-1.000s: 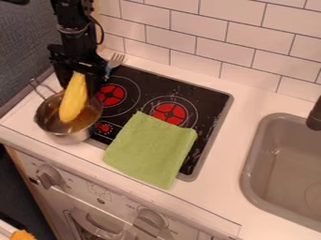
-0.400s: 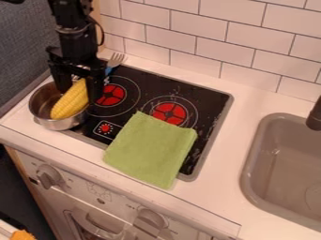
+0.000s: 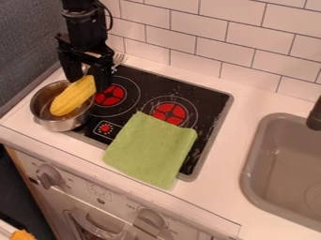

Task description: Put the corn in the silver pot

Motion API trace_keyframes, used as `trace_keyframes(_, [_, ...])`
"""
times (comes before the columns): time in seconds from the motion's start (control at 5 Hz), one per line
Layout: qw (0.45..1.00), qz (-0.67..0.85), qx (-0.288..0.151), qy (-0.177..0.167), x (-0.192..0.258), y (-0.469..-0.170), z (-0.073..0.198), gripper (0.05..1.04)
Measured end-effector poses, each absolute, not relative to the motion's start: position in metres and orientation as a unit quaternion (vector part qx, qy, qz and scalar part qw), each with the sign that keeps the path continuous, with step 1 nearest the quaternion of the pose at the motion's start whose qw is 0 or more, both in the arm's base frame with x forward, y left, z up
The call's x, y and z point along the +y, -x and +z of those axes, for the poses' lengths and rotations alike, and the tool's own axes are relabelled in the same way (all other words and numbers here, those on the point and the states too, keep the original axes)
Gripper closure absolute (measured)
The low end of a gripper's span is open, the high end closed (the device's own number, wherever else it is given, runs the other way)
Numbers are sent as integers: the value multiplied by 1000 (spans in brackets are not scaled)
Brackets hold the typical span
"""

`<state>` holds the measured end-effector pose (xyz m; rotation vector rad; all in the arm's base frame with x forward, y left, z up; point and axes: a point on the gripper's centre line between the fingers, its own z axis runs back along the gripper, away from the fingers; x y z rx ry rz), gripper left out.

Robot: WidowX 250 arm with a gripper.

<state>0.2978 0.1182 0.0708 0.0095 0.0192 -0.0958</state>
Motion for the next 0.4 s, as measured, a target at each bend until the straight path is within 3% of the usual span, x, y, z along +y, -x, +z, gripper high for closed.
trace_keyframes(0.4, [998,-65,10,-8,112,-301,70,85])
